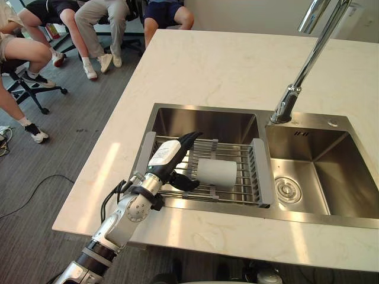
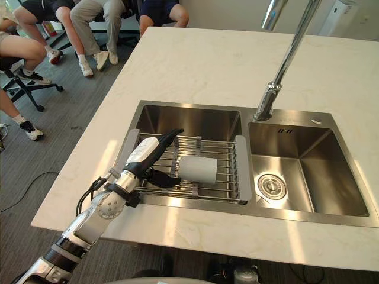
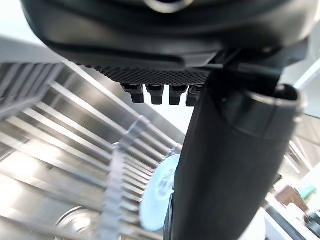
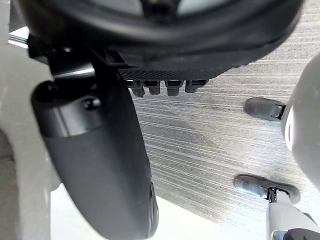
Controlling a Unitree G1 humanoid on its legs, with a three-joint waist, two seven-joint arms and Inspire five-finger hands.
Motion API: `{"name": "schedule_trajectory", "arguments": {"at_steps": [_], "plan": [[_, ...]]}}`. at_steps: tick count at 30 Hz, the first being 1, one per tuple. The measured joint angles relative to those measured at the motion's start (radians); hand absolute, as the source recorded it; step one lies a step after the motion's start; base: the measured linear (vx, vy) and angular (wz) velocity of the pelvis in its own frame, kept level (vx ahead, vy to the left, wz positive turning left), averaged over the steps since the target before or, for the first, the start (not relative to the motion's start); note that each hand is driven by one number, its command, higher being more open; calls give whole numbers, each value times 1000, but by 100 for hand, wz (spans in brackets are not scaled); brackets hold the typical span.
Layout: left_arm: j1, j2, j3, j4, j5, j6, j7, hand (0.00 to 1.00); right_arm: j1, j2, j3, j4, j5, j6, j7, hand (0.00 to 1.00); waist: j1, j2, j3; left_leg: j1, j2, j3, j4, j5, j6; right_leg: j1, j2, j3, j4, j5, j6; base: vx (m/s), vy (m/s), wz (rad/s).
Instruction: Walk over to the sink, pick up the cup, carry it to the dishwasher, place the cup inside the dishwasher, then close the dishwasher door
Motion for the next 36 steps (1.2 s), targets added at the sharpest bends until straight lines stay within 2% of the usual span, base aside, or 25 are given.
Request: {"name": "schedule_trajectory", "arguments": {"at_steps": [10, 18, 30, 36], "plan": [[-67, -3, -67, -34, 19, -1, -5, 100, 13, -1, 2, -19, 1, 0, -1, 100, -19, 1, 1, -5, -1, -3, 0, 0, 0, 0, 0, -2, 1, -2, 3, 0, 0, 0], [-66, -3, -125, 67, 38, 8, -24, 100, 12, -2, 5, -20, 1, 0, -2, 100, -20, 2, 1, -4, -4, -12, 0, 0, 0, 0, -1, -12, 1, -3, 4, -1, 1, 2], [-66, -17, -124, 91, 41, 17, -25, 100, 10, -3, 4, -20, 1, 1, -2, 100, -25, 2, 2, -4, -10, -20, -6, 3, 3, 0, -7, -22, 0, -4, 6, -1, 1, 1], [-78, -20, -124, 102, 68, 18, -38, 100, 5, -2, 3, -25, 1, 3, -1, 100, -40, 2, 5, -2, -13, -35, -26, 17, 5, 0, -9, -35, -1, -6, 8, -8, 7, 7]]}}
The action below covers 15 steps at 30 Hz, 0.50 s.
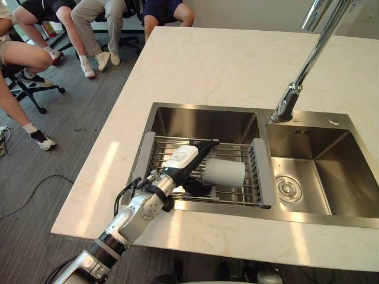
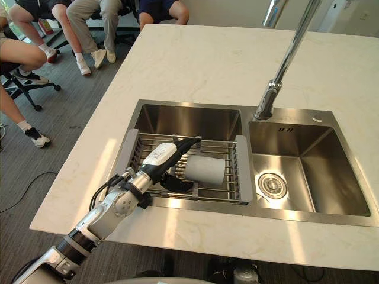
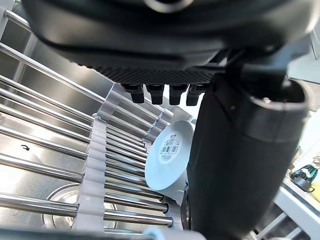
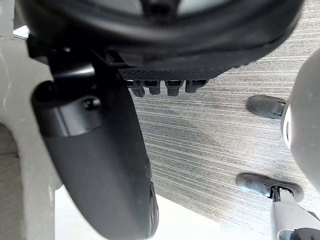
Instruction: Walk over to the sink, pick up the cup, carry it to the dishwasher, place the cup inside the dishwasher, then close the dishwasher door
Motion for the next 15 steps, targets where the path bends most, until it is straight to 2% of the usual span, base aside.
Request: {"name": "schedule_trajectory", "arguments": {"at_steps": [1, 6, 15], "plan": [[-5, -1, -1, 3, 7, 0, -4, 0, 0, 0, 0, 0, 0, 0, 0, 100, 0, 0, 1, 0, 0, 0, 0, 0, 0, 0, 0, 0, 0, 0, 0, 0, 0, 0], [-42, -3, -19, 24, 37, 0, -35, 0, -1, 0, -4, -1, 1, 1, 1, 100, -3, 4, 3, 1, 0, 0, -1, 0, 0, 0, 0, 0, -1, 0, 0, 0, 0, 0], [-77, -4, -21, 38, 32, -3, -31, 0, -18, 0, -7, -2, 5, 3, 1, 100, -15, 6, 24, 2, 2, 9, -12, 3, -2, -6, 0, 9, -3, 1, 2, 3, 3, -2]]}}
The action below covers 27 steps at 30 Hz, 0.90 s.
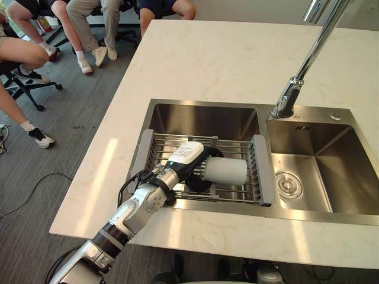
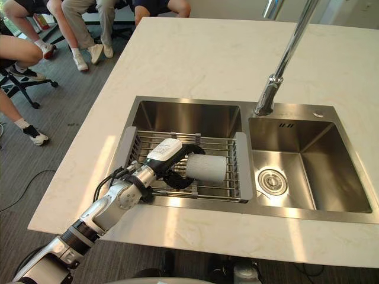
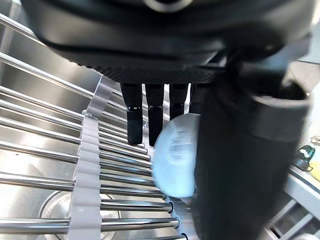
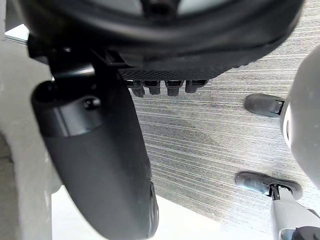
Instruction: Walk over to the sink, pick up the cup, carry it to the dishwasher, place the cup inside the dishwasher, then close the dishwasher door
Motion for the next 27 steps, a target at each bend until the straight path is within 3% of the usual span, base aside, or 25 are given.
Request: {"name": "schedule_trajectory", "arguments": {"at_steps": [17, 27], "plan": [[-7, 5, 27, 28, -27, 17, 22, 0, -4, 1, -18, 0, 2, 0, 0, 100, -11, 5, 9, 4, 4, 35, -15, -1, 0, -16, 3, 38, 3, 4, 4, -2, 5, -6], [95, 20, 130, -82, -87, 33, 29, 0, 3, 2, -23, -1, 2, 0, -1, 100, 1, 6, 10, 16, 12, 36, -11, -8, -4, -2, 3, 41, 3, 3, 3, -21, 3, 0]]}}
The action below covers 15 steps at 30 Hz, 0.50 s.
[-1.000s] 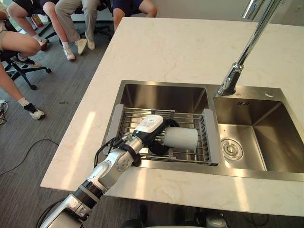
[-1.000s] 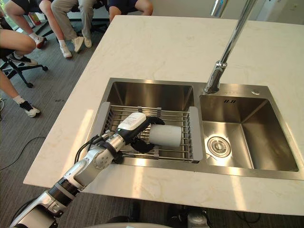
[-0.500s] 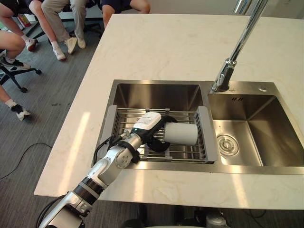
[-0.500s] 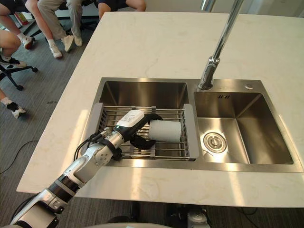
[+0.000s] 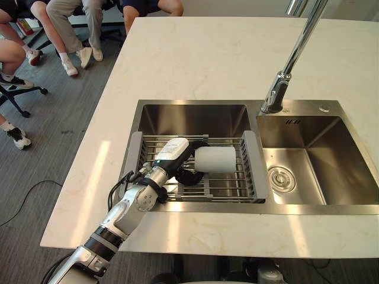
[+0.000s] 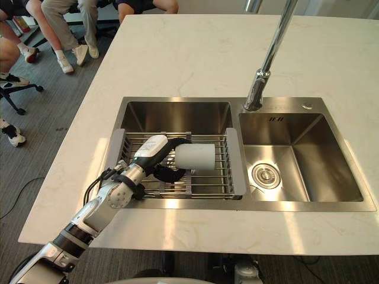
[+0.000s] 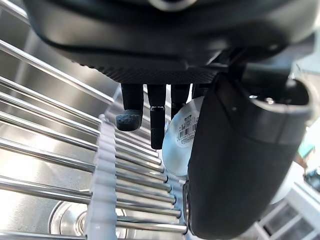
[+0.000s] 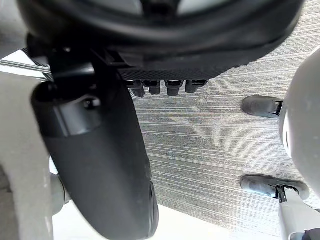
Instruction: Walk over to the sink, pick up the cup, carry it to the dishwasher, place the cup inside the dishwasher, then close the dishwasher door
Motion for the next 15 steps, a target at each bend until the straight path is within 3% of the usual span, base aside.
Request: {"name": "schedule_trajectory", "arguments": {"at_steps": [2, 9, 15], "plan": [[8, 0, 13, -50, -27, 1, 4, 0, 7, 0, -8, 0, 0, 1, 0, 100, 18, 0, 0, -1, 1, 0, 3, -1, 0, 1, 1, 0, 0, -1, -1, 0, 0, 0], [51, -38, 99, -182, -112, 1, 49, 0, 7, 2, -13, 4, 0, 2, 0, 100, 24, 0, 0, -2, -5, -9, 16, -8, 1, 10, 1, -6, 1, -6, -2, -5, 1, 2], [138, -102, 174, -279, -204, -6, 90, 0, 7, 2, -14, 23, 0, 3, -1, 100, 49, 0, -1, 1, -6, -27, 18, -8, 1, 20, 1, -24, 3, -12, -2, -19, -3, 9]]}}
